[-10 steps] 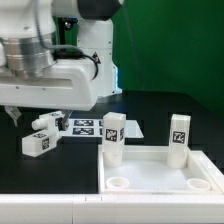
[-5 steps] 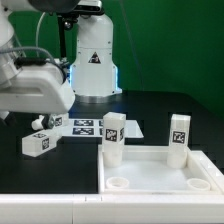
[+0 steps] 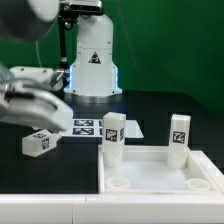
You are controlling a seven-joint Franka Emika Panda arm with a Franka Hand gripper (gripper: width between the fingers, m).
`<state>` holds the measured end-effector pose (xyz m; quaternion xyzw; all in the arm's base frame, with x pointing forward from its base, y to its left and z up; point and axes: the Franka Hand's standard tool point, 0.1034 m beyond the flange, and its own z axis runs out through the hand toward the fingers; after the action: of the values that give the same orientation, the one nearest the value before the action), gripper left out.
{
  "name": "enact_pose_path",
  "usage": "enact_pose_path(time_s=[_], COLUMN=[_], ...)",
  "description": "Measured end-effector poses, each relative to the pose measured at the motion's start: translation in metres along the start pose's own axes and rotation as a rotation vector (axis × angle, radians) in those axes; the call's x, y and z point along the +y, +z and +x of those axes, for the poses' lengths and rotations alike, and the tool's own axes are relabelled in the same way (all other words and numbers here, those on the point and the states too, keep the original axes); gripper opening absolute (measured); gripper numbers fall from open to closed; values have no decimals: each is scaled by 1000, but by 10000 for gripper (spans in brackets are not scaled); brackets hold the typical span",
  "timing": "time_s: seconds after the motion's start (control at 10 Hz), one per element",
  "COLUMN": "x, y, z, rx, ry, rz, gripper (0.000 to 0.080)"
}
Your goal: Assemble square table
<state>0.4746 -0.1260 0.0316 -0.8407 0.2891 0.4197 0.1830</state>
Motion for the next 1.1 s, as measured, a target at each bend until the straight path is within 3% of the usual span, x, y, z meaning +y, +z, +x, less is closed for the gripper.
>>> enact_pose_path(time_s=[0.4,0.5,0.8,1.1], x=[2,9,23,24], y=[2,4,16,30], z=[1,1,1,3], rx=[-4,-12,-36,-44], ry=[4,18,39,53], rz=[10,22,29,35], gripper=[649,649,649,649])
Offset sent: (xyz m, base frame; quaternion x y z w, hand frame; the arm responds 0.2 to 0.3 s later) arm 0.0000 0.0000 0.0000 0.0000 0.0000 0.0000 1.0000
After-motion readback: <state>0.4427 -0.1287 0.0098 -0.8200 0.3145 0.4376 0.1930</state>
